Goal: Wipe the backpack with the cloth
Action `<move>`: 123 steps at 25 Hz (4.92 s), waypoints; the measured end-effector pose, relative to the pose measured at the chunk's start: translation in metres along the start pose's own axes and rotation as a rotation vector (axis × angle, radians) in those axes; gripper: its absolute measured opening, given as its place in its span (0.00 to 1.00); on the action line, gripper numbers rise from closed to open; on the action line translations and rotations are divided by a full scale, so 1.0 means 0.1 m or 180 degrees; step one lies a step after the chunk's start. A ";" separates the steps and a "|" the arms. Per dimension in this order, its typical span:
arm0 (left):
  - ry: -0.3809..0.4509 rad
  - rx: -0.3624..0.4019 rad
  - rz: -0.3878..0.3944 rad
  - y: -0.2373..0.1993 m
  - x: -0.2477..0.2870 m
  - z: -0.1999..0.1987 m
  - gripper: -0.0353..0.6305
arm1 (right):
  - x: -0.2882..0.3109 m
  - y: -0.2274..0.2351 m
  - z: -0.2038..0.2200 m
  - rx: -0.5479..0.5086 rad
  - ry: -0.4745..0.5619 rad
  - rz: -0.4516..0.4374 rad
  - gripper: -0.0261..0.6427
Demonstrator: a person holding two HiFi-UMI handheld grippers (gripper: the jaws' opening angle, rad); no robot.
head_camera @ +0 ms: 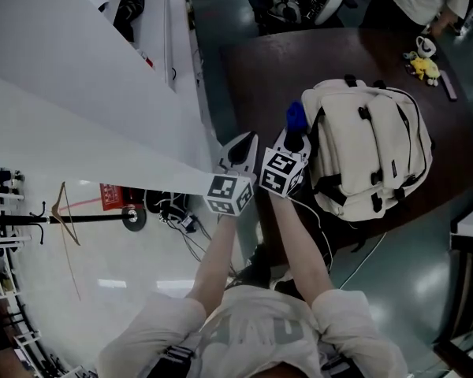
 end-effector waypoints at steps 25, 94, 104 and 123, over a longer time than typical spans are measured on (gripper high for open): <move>0.0089 -0.0070 -0.0139 0.70 -1.15 0.43 0.06 | -1.23 0.40 0.74 0.0029 -0.0107 0.0092 0.10; 0.0892 0.0019 -0.0992 3.51 -0.01 -0.04 0.06 | -1.64 3.69 -0.17 -0.0063 0.1002 -0.1532 0.10; 0.1031 0.0159 -0.1392 3.26 -0.38 -0.24 0.06 | -1.37 3.22 -0.91 -0.0572 0.1360 -0.2041 0.10; 0.1000 -0.0061 -0.1474 1.82 0.18 -0.59 0.06 | 0.29 1.79 -1.61 -0.2644 0.1138 -0.2690 0.10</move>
Point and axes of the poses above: the fingertips, and each gripper's own axes: x forward along the fingers, y to its right, z out of its underside, the point moved 4 cm from there along -x, backward along the fingers, and after that the axes turned 10 degrees about -x, right-handed, at the moved point
